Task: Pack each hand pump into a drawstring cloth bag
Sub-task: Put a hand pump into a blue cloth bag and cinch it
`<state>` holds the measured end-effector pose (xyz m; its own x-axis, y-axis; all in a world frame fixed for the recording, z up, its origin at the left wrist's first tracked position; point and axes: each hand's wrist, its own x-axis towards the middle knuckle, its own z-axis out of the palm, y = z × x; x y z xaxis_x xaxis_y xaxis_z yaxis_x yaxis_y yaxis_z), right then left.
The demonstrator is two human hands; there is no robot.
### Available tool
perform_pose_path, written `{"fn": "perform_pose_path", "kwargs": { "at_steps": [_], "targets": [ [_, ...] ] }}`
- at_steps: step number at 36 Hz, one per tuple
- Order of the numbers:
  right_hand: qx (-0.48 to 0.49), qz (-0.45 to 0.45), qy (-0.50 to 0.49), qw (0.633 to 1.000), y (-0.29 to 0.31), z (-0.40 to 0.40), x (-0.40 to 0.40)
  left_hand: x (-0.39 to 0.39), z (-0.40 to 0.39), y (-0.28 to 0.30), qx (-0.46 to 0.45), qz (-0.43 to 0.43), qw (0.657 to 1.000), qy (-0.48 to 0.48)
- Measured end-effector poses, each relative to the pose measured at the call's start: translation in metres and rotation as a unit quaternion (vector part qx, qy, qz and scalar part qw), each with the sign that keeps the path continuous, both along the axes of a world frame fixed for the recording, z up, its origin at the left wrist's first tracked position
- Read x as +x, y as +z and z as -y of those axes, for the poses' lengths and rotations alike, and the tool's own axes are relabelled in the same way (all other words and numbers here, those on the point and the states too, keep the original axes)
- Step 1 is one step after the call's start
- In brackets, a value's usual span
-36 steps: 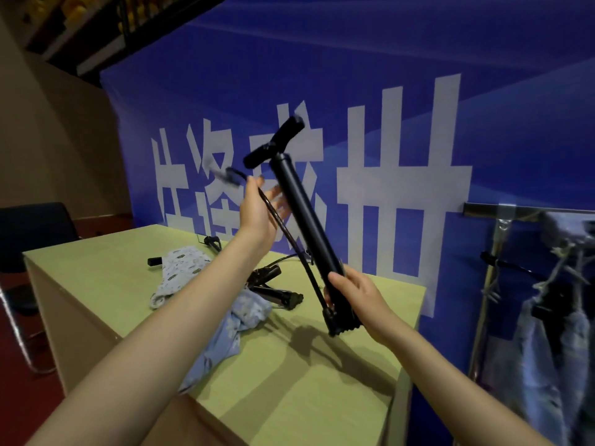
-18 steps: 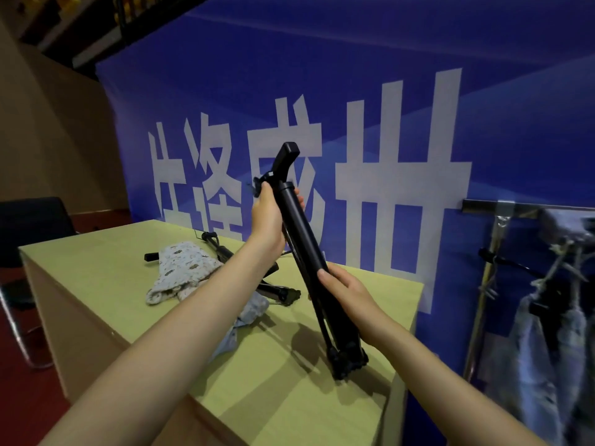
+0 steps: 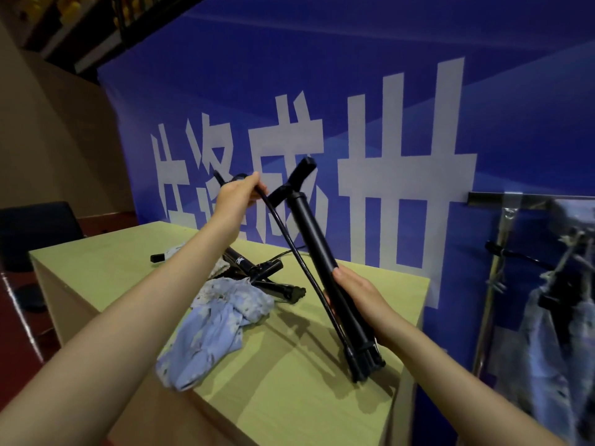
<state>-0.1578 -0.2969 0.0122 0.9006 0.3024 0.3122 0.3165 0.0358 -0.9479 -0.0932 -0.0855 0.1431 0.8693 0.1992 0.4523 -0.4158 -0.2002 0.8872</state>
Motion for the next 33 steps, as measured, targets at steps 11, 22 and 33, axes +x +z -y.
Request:
{"fn": "perform_pose_path", "kwargs": {
  "at_steps": [11,22,33],
  "targets": [
    [-0.024,-0.005,0.023,0.999,-0.002,0.008,-0.006,-0.003,-0.005,-0.011,0.127,0.032,0.991,-0.033],
    [-0.014,-0.013,0.064,0.998,-0.011,0.017,-0.011,0.000,-0.001,-0.014,0.188,0.034,0.977,-0.090],
    [-0.010,-0.012,0.075,0.997,-0.025,0.017,-0.014,0.000,0.006,-0.015,0.218,0.004,0.969,-0.112]
  ]
}}
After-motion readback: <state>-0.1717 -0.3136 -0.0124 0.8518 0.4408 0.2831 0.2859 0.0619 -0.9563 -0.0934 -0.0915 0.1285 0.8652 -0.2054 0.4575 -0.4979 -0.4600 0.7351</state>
